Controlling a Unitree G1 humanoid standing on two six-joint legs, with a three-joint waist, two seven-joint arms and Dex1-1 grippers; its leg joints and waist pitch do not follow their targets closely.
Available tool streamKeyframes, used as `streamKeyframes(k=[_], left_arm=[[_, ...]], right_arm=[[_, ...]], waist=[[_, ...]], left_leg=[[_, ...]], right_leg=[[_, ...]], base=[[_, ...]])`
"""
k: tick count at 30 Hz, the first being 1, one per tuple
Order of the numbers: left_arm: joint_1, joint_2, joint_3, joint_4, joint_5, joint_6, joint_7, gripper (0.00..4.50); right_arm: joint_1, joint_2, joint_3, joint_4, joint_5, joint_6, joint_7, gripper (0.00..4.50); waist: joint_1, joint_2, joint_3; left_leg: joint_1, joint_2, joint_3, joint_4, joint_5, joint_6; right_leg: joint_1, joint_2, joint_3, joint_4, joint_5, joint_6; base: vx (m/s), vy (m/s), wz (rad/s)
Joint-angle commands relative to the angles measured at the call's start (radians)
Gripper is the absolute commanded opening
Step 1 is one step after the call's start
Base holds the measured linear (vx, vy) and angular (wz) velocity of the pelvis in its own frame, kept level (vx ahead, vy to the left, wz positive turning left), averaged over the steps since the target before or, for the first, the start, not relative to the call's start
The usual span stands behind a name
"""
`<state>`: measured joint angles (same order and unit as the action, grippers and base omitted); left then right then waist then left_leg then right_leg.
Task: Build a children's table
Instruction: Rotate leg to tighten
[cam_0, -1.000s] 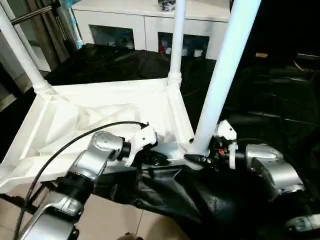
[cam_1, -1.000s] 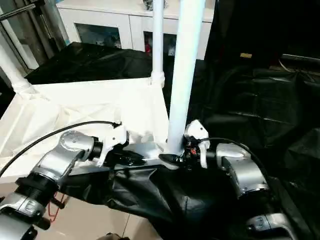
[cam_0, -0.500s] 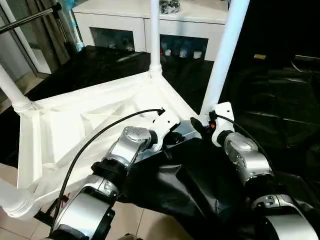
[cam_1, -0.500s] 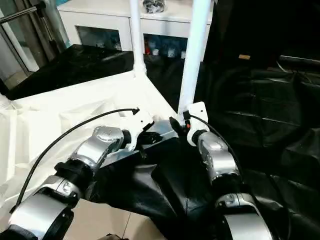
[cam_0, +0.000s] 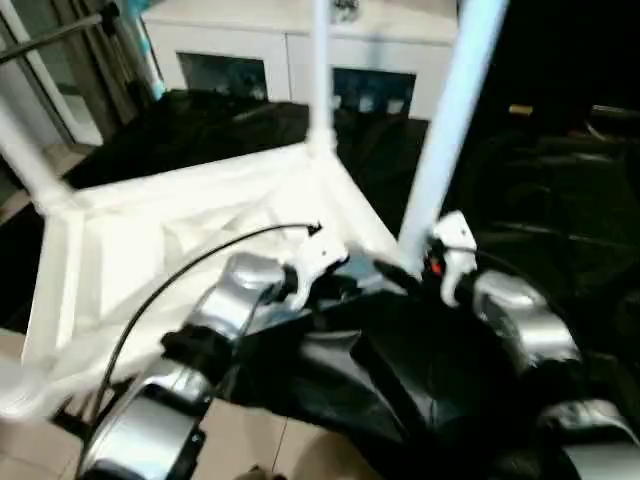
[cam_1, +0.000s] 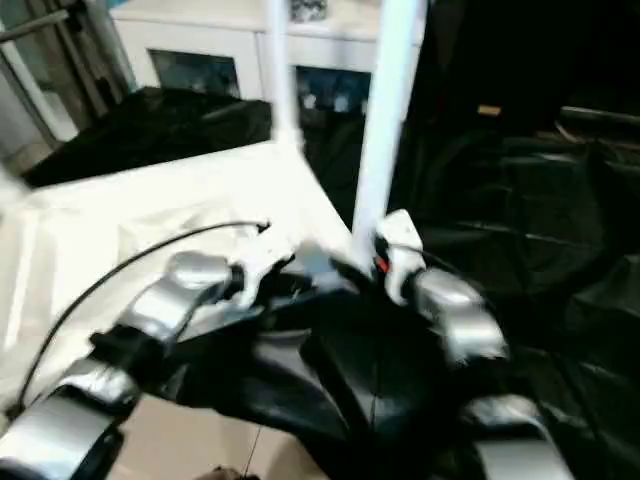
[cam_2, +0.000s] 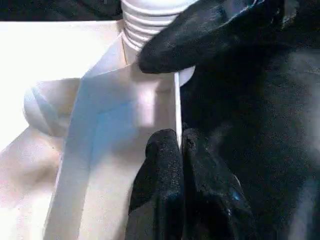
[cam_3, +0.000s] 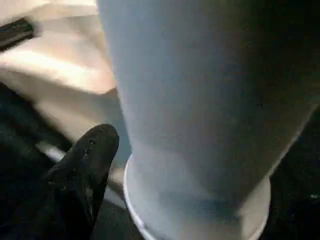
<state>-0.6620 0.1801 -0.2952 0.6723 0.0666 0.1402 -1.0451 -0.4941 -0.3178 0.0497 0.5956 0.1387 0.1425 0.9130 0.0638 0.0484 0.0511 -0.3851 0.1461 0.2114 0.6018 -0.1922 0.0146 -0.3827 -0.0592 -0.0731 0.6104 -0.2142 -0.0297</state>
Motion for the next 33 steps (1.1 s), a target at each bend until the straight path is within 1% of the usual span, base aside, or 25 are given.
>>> streamKeyframes(k=[1,5,6,7,9,11,12,13,15,16,18,20,21,22,23,24,25,26,27,28,29,30,31,32,33], left_arm=[[0.005,-0.004,-0.049,-0.040,-0.033,-0.035,-0.076,0.00],[0.011,0.034,-0.056,-0.052,-0.032,-0.033,-0.135,0.00],[0.014,0.044,-0.056,-0.060,-0.032,-0.030,-0.153,0.00],[0.015,0.048,-0.056,-0.063,-0.033,-0.029,-0.159,0.00],[0.025,0.069,-0.060,-0.086,-0.040,-0.023,-0.202,0.00],[0.033,0.087,-0.066,-0.103,-0.046,-0.014,-0.240,0.00],[0.036,0.093,-0.070,-0.108,-0.048,-0.008,-0.251,0.00],[0.040,0.100,-0.075,-0.116,-0.049,-0.004,-0.259,0.00],[0.045,0.104,-0.078,-0.124,-0.051,0.004,-0.262,0.00],[0.047,0.104,-0.078,-0.125,-0.051,0.004,-0.262,0.00],[0.050,0.096,-0.072,-0.121,-0.046,0.003,-0.247,0.00],[0.045,0.076,-0.059,-0.108,-0.042,0.015,-0.201,0.00],[0.045,0.076,-0.059,-0.108,-0.042,0.015,-0.201,0.00],[0.039,0.063,-0.052,-0.096,-0.039,0.018,-0.173,0.00],[0.031,0.050,-0.045,-0.083,-0.036,0.017,-0.145,0.00],[0.007,0.012,-0.023,-0.040,-0.028,0.025,-0.061,0.00],[-0.008,-0.010,-0.011,-0.018,-0.025,0.031,-0.016,0.00],[-0.020,-0.025,-0.004,-0.001,-0.020,0.038,0.020,0.00],[-0.026,-0.034,0.000,0.007,-0.018,0.041,0.039,0.00],[-0.059,-0.074,0.013,0.054,-0.002,0.050,0.132,0.00],[-0.059,-0.074,0.013,0.054,-0.002,0.050,0.132,0.00],[-0.079,-0.097,0.023,0.079,0.003,0.061,0.189,0.00],[-0.082,-0.101,0.025,0.083,0.003,0.063,0.198,0.00],[-0.090,-0.111,0.030,0.093,0.005,0.067,0.222,0.00],[-0.116,-0.148,0.049,0.124,0.006,0.084,0.306,0.00]], right_arm=[[0.011,0.002,0.073,-0.059,0.031,0.029,0.125,3.91],[0.026,-0.037,0.094,-0.087,0.030,0.043,0.201,3.91],[0.032,-0.049,0.102,-0.102,0.031,0.053,0.226,3.91],[0.035,-0.052,0.105,-0.107,0.032,0.056,0.233,3.67],[0.047,-0.068,0.118,-0.131,0.034,0.067,0.262,3.60],[0.056,-0.076,0.124,-0.151,0.038,0.080,0.281,3.48],[0.058,-0.077,0.125,-0.157,0.040,0.085,0.284,3.24],[0.062,-0.076,0.127,-0.164,0.043,0.092,0.286,3.19],[0.067,-0.074,0.130,-0.175,0.049,0.103,0.289,3.16],[0.070,-0.071,0.131,-0.178,0.048,0.105,0.289,2.98],[0.079,-0.062,0.130,-0.185,0.047,0.108,0.278,2.86],[0.086,-0.036,0.114,-0.177,0.043,0.096,0.223,2.82],[0.086,-0.036,0.114,-0.177,0.043,0.096,0.223,2.80],[0.084,-0.020,0.103,-0.164,0.038,0.088,0.186,2.79],[0.080,-0.002,0.089,-0.146,0.024,0.066,0.133,2.79],[0.057,0.041,0.059,-0.080,-0.015,0.039,-0.016,2.78],[0.044,0.060,0.048,-0.047,-0.030,0.033,-0.087,2.78],[0.037,0.073,0.041,-0.025,-0.039,0.030,-0.135,2.77],[0.033,0.080,0.037,-0.014,-0.044,0.028,-0.160,2.77],[0.019,0.116,0.024,0.027,-0.056,0.030,-0.261,2.77],[0.019,0.116,0.024,0.027,-0.056,0.030,-0.261,2.76],[0.010,0.138,0.016,0.048,-0.062,0.038,-0.319,2.75],[0.009,0.141,0.015,0.051,-0.063,0.039,-0.328,2.75],[0.006,0.152,0.011,0.059,-0.066,0.043,-0.353,2.75],[-0.014,0.190,-0.010,0.097,-0.071,0.057,-0.454,2.75]], waist=[[0.005,-0.010,-0.061],[0.004,-0.010,-0.061],[0.005,-0.007,-0.061],[0.006,-0.009,-0.061],[0.006,-0.010,-0.061],[0.008,-0.010,-0.061],[0.009,-0.010,-0.061],[0.010,-0.009,-0.060],[0.010,-0.008,-0.060],[0.011,-0.007,-0.059],[0.012,-0.008,-0.059],[0.011,-0.010,-0.060],[0.011,-0.010,-0.059],[0.012,-0.013,-0.059],[0.010,-0.012,-0.058],[0.006,-0.014,-0.057],[0.000,-0.013,-0.054],[-0.005,-0.013,-0.055],[-0.008,-0.013,-0.053],[-0.011,-0.012,-0.055],[-0.013,-0.012,-0.054],[-0.013,-0.010,-0.058],[-0.011,-0.013,-0.059],[-0.011,-0.013,-0.059],[-0.009,-0.008,-0.060]], left_leg=[[0.019,0.107,-0.054,-0.066,-0.163,0.099],[0.019,0.108,-0.054,-0.068,-0.168,0.082],[0.020,0.107,-0.054,-0.067,-0.165,0.080],[0.020,0.108,-0.055,-0.068,-0.158,0.081],[0.019,0.107,-0.054,-0.067,-0.153,0.082],[0.021,0.108,-0.054,-0.068,-0.157,0.081],[0.020,0.108,-0.053,-0.067,-0.154,0.082],[0.020,0.109,-0.054,-0.069,-0.155,0.081],[0.023,0.110,-0.055,-0.070,-0.164,0.072],[0.024,0.109,-0.054,-0.071,-0.173,0.063],[0.024,0.110,-0.055,-0.072,-0.181,0.054],[0.024,0.109,-0.054,-0.071,-0.173,0.049],[0.023,0.108,-0.054,-0.071,-0.172,0.049],[0.024,0.107,-0.054,-0.071,-0.173,0.050],[0.023,0.106,-0.054,-0.071,-0.177,0.049],[0.025,0.105,-0.054,-0.071,-0.189,0.037],[0.028,0.104,-0.058,-0.075,-0.215,0.015],[0.031,0.103,-0.061,-0.076,-0.227,0.002],[0.030,0.102,-0.060,-0.077,-0.234,-0.002],[0.031,0.103,-0.061,-0.078,-0.237,-0.005],[0.032,0.102,-0.058,-0.078,-0.236,-0.004],[0.033,0.103,-0.060,-0.077,-0.228,-0.006],[0.032,0.101,-0.057,-0.075,-0.208,0.006],[0.032,0.101,-0.057,-0.075,-0.208,0.006],[0.029,0.098,-0.053,-0.071,-0.176,0.028]], right_leg=[[0.044,-0.118,0.060,-0.076,-0.114,-0.244],[0.042,-0.119,0.062,-0.076,-0.126,-0.243],[0.041,-0.119,0.062,-0.076,-0.126,-0.244],[0.043,-0.119,0.062,-0.075,-0.117,-0.244],[0.043,-0.119,0.062,-0.075,-0.113,-0.245],[0.041,-0.119,0.062,-0.075,-0.122,-0.243],[0.041,-0.120,0.063,-0.075,-0.122,-0.243],[0.040,-0.120,0.063,-0.076,-0.127,-0.242],[0.038,-0.119,0.063,-0.077,-0.142,-0.241],[0.037,-0.119,0.063,-0.078,-0.152,-0.241],[0.037,-0.119,0.064,-0.078,-0.161,-0.239],[0.037,-0.121,0.066,-0.077,-0.147,-0.239],[0.037,-0.121,0.066,-0.077,-0.148,-0.239],[0.038,-0.121,0.065,-0.079,-0.160,-0.237],[0.037,-0.121,0.066,-0.080,-0.168,-0.235],[0.033,-0.123,0.067,-0.084,-0.198,-0.230],[0.031,-0.124,0.066,-0.090,-0.245,-0.227],[0.033,-0.124,0.066,-0.091,-0.271,-0.219],[0.031,-0.122,0.066,-0.093,-0.276,-0.217],[0.032,-0.121,0.067,-0.093,-0.269,-0.215],[0.029,-0.119,0.069,-0.094,-0.259,-0.217],[0.033,-0.119,0.068,-0.089,-0.227,-0.221],[0.033,-0.121,0.070,-0.088,-0.185,-0.229],[0.033,-0.121,0.070,-0.088,-0.185,-0.229],[0.034,-0.121,0.071,-0.085,-0.138,-0.236]], base=[[0.000,0.000,0.00],[0.000,0.000,0.00],[0.000,0.000,0.00],[0.000,0.000,0.00],[0.000,0.000,0.00],[0.000,0.000,0.00],[0.000,0.000,0.00],[0.000,0.000,0.00],[0.000,0.000,0.00],[0.000,0.000,0.00],[0.000,0.000,0.00],[0.000,0.000,0.00],[0.000,0.000,0.00],[0.000,0.000,0.00],[0.000,0.000,0.00],[0.000,0.000,0.00],[0.000,0.000,0.00],[0.000,0.000,0.00],[0.000,0.000,0.00],[0.000,0.000,0.00],[0.000,0.000,0.00],[0.000,0.000,0.00],[0.000,0.000,0.00],[0.000,0.000,0.00],[0.000,0.000,0.00]])
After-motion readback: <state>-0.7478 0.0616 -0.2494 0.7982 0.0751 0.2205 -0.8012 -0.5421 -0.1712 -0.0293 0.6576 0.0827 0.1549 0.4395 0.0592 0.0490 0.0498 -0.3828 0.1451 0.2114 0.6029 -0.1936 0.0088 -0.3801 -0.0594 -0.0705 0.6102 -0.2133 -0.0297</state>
